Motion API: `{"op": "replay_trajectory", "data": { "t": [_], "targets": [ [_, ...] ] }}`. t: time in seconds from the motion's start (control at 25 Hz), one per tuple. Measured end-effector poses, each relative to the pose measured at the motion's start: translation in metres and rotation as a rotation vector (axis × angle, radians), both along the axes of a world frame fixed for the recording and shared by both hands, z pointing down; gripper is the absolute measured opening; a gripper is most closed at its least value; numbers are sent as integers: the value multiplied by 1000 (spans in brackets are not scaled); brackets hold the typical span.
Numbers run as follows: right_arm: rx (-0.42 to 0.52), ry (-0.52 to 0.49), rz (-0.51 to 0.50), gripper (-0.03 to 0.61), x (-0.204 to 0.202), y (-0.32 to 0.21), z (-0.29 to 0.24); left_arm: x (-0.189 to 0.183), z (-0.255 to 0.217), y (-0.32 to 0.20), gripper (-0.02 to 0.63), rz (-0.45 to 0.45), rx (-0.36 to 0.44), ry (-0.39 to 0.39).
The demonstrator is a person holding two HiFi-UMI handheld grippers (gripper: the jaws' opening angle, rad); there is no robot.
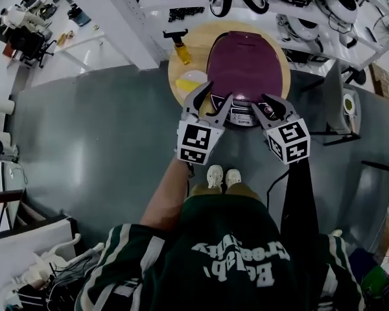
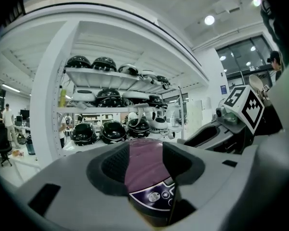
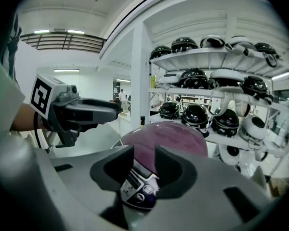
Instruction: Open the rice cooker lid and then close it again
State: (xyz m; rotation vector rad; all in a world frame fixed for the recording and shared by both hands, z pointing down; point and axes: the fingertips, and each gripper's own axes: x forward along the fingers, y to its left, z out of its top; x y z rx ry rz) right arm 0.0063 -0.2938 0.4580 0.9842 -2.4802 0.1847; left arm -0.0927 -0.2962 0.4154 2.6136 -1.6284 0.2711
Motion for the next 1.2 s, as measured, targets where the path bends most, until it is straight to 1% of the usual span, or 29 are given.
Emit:
{"op": "replay_trajectory", "data": {
  "t": [0.4,0.6,0.8,0.92,1.08,1.2],
  "targets": [
    [-112,68,-15,140,-17,4,33,-2,10,-11,213,51,-9,24],
    [-124,130,-29,138,-22,6,45,-8,17,-16,212,58,-25,26],
    [-140,121,-12,128,-22,4,48,-12,17,-22,212,64,-23,41],
    [-134,117,4,129,-22,3,48,-11,18,-25,213,76,-24,37],
    [-88,135,34,133,-22,5,48,-13,20,-29,213,80,-33,31],
    [-57,163,51,132,-22,7,50,-18,19,-32,212,75,-34,42]
  ]
}}
